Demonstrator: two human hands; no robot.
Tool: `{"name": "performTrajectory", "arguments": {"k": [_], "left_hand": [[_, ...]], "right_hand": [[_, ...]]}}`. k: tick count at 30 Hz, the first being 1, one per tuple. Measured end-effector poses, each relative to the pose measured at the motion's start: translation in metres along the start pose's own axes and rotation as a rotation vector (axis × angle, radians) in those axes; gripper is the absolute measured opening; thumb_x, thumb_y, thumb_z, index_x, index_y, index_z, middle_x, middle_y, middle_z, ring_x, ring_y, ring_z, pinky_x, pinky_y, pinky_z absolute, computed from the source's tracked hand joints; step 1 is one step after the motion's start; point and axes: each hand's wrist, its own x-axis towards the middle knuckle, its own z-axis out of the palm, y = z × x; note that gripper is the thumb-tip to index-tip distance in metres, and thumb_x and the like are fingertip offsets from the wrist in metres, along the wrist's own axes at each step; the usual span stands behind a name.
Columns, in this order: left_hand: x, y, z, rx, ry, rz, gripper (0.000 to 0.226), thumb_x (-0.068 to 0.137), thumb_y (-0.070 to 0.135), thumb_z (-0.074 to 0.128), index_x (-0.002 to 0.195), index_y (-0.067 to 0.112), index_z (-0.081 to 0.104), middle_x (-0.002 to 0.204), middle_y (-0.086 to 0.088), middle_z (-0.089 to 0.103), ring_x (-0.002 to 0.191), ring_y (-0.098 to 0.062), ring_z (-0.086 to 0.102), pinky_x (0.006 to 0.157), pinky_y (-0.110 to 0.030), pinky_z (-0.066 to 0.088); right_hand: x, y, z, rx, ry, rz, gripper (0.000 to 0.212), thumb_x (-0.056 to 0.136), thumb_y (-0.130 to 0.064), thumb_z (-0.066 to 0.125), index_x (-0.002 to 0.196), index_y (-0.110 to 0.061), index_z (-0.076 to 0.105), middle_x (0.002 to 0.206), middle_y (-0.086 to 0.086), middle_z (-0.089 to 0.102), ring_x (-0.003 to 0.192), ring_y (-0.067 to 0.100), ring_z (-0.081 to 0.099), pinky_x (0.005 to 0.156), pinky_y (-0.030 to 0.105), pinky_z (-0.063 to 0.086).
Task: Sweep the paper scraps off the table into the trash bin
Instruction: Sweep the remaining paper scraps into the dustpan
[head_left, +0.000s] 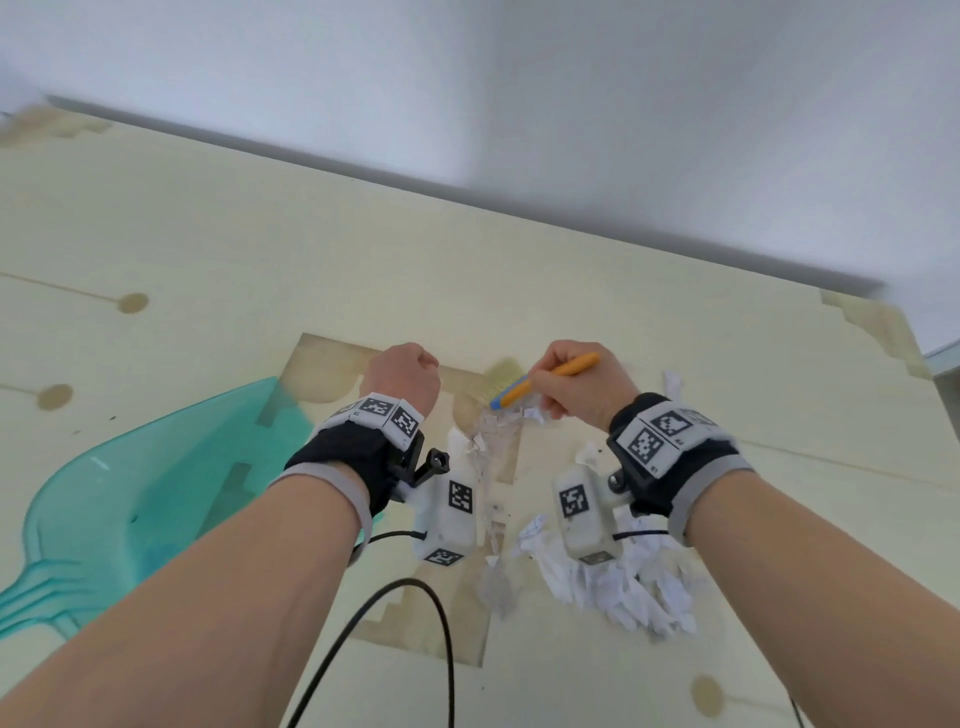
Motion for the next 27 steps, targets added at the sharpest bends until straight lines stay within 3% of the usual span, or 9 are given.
{"name": "performTrajectory", "arguments": {"k": [5, 8, 13, 16, 20, 27], "left_hand": [[-0.011, -0.008, -0.005, 0.005, 0.011, -0.015, 0.026, 0.095, 0.015, 0.043, 0.106, 0.016, 0.066, 0.113, -0.003, 0.065, 0.101, -0.020, 0.060, 0.073, -0.023, 0.039], [-0.017, -0.008, -0.005, 0.000, 0.019, -0.015, 0.026, 0.094, 0.013, 0.043, 0.105, 0.015, 0.067, 0.114, -0.003, 0.065, 0.104, -0.021, 0.059, 0.074, -0.023, 0.037], [-0.021, -0.012, -0.006, -0.014, 0.014, -0.006, 0.024, 0.094, 0.014, 0.045, 0.104, 0.014, 0.067, 0.114, -0.003, 0.065, 0.106, -0.021, 0.059, 0.077, -0.023, 0.038], [-0.022, -0.014, -0.007, -0.016, 0.012, -0.021, 0.024, 0.094, 0.014, 0.045, 0.105, 0.015, 0.067, 0.113, -0.002, 0.066, 0.106, -0.021, 0.059, 0.078, -0.024, 0.039], [-0.026, -0.009, -0.004, -0.021, -0.002, -0.010, 0.023, 0.094, 0.015, 0.046, 0.105, 0.016, 0.066, 0.112, -0.003, 0.066, 0.103, -0.021, 0.060, 0.077, -0.023, 0.040], [-0.042, -0.003, 0.001, -0.094, 0.004, -0.015, 0.024, 0.093, 0.016, 0.048, 0.113, 0.014, 0.060, 0.114, -0.005, 0.065, 0.092, -0.019, 0.057, 0.074, -0.024, 0.039]], "right_hand": [[-0.007, -0.013, -0.014, 0.094, 0.119, -0.029, 0.017, 0.079, -0.009, 0.061, 0.063, -0.014, 0.057, 0.053, 0.007, 0.062, 0.037, 0.008, 0.051, 0.042, 0.018, 0.043], [-0.012, -0.027, 0.012, 0.175, 0.024, -0.070, 0.009, 0.081, -0.008, 0.061, 0.073, -0.010, 0.062, 0.059, 0.008, 0.065, 0.045, 0.010, 0.056, 0.047, 0.019, 0.047], [-0.025, -0.010, 0.010, -0.057, -0.067, 0.042, 0.009, 0.080, -0.011, 0.059, 0.071, -0.009, 0.060, 0.059, 0.010, 0.065, 0.048, 0.016, 0.055, 0.053, 0.025, 0.049], [-0.029, -0.011, -0.010, -0.049, 0.021, 0.081, 0.016, 0.077, -0.012, 0.060, 0.061, -0.013, 0.055, 0.050, 0.007, 0.061, 0.039, 0.014, 0.048, 0.044, 0.021, 0.042], [-0.036, -0.019, -0.017, 0.209, 0.210, 0.032, 0.019, 0.077, -0.009, 0.061, 0.059, -0.009, 0.054, 0.045, 0.007, 0.057, 0.034, 0.013, 0.043, 0.041, 0.021, 0.039], [-0.060, -0.009, -0.022, 0.137, 0.381, 0.090, 0.020, 0.079, -0.018, 0.059, 0.061, -0.012, 0.052, 0.051, 0.009, 0.058, 0.034, 0.008, 0.046, 0.047, 0.024, 0.043]]}}
